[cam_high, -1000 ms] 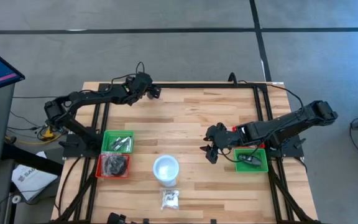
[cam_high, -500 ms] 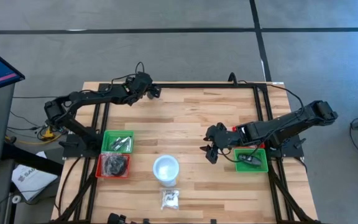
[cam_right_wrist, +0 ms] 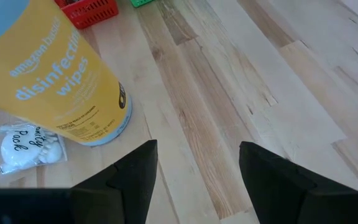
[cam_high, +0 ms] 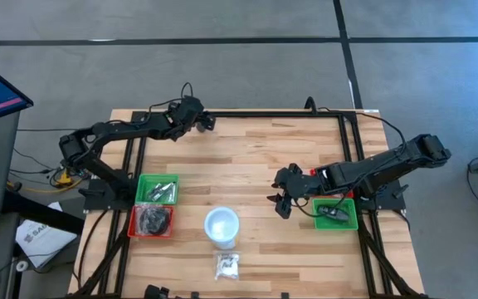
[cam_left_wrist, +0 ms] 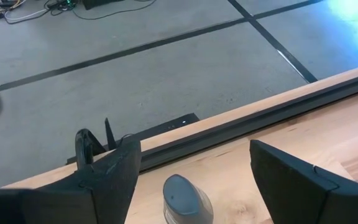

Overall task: Pick & Place Travel size toiletries
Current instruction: Put the bottom gray deodorant into the right green bin

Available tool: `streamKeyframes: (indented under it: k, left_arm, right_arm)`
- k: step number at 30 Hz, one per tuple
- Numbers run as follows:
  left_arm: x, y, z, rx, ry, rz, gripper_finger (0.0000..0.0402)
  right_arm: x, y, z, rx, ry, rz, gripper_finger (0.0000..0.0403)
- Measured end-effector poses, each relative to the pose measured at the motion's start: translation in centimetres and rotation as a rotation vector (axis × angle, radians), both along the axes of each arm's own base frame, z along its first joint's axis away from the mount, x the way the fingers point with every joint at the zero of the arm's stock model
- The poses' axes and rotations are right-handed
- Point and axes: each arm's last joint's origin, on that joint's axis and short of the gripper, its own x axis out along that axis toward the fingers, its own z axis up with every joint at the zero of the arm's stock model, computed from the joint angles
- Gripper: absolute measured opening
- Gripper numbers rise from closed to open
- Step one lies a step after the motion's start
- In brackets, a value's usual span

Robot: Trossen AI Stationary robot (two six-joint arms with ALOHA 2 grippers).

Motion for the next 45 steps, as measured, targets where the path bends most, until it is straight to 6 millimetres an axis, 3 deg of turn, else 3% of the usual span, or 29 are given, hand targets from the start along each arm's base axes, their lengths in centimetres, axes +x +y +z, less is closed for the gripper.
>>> streamKeyframes:
  k: [24, 34, 39, 45]
  left_arm:
    - [0.34, 0.16, 0.42, 0.030, -0.039, -0.027, 0.0292]
    - [0.47, -0.06, 0.35, 0.052, 0.073, -0.123, 0.0294]
    - [0.45, -0.08, 0.31, 0.045, 0.069, -0.117, 0.0320]
    - [0.51, -0.18, 0.25, 0.032, 0.062, -0.137, 0.0381]
  right_arm:
    - [0.01, -0.01, 0.00, -0.002, 0.000, 0.002, 0.0215]
    - [0.00, 0.01, 0.01, -0.002, 0.000, 0.003, 0.0215]
    - [0.00, 0.01, -0.01, -0.002, 0.000, 0.003, 0.0216]
    - [0.00, 0.01, -0.01, -0.003, 0.000, 0.003, 0.0215]
